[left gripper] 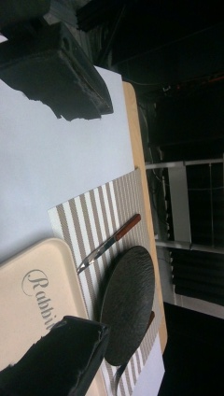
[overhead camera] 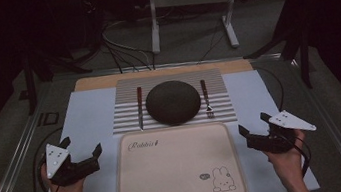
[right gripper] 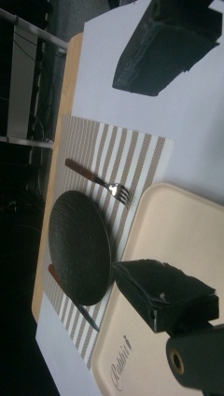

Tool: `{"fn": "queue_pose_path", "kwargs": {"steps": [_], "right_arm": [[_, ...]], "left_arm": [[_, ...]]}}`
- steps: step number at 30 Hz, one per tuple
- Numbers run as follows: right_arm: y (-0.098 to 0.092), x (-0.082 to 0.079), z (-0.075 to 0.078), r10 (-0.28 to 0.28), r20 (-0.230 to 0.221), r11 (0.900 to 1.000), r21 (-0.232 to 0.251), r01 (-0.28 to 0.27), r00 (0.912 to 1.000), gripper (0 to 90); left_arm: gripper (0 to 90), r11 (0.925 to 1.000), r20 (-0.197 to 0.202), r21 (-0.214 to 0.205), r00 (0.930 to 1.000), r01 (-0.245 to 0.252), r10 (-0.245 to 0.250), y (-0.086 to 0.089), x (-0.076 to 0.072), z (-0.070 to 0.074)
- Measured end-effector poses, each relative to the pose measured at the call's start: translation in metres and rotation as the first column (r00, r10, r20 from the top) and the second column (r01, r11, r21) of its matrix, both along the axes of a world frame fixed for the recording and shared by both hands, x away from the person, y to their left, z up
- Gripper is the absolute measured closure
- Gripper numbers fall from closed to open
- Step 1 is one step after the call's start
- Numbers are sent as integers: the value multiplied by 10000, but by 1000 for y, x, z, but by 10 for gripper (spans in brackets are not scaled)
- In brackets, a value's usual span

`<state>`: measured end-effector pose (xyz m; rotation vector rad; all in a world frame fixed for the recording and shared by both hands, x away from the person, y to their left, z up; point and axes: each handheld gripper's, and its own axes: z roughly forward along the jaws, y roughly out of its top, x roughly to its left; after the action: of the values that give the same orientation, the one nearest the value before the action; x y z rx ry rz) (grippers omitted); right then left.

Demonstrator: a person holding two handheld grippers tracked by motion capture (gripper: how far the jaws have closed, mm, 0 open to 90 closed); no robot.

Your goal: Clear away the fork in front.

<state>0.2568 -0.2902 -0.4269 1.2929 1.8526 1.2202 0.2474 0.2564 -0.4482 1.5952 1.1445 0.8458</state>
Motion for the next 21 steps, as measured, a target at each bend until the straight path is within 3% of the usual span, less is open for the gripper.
{"fn": "queue_pose_path", "kwargs": {"steps": [21], "right_arm": [[9, 28, 16, -169, -133, 9989, -435, 163, 9998, 108]], "left_arm": [[0, 10000, -33, 11, 10000, -50, 50, 0, 1, -1]]}}
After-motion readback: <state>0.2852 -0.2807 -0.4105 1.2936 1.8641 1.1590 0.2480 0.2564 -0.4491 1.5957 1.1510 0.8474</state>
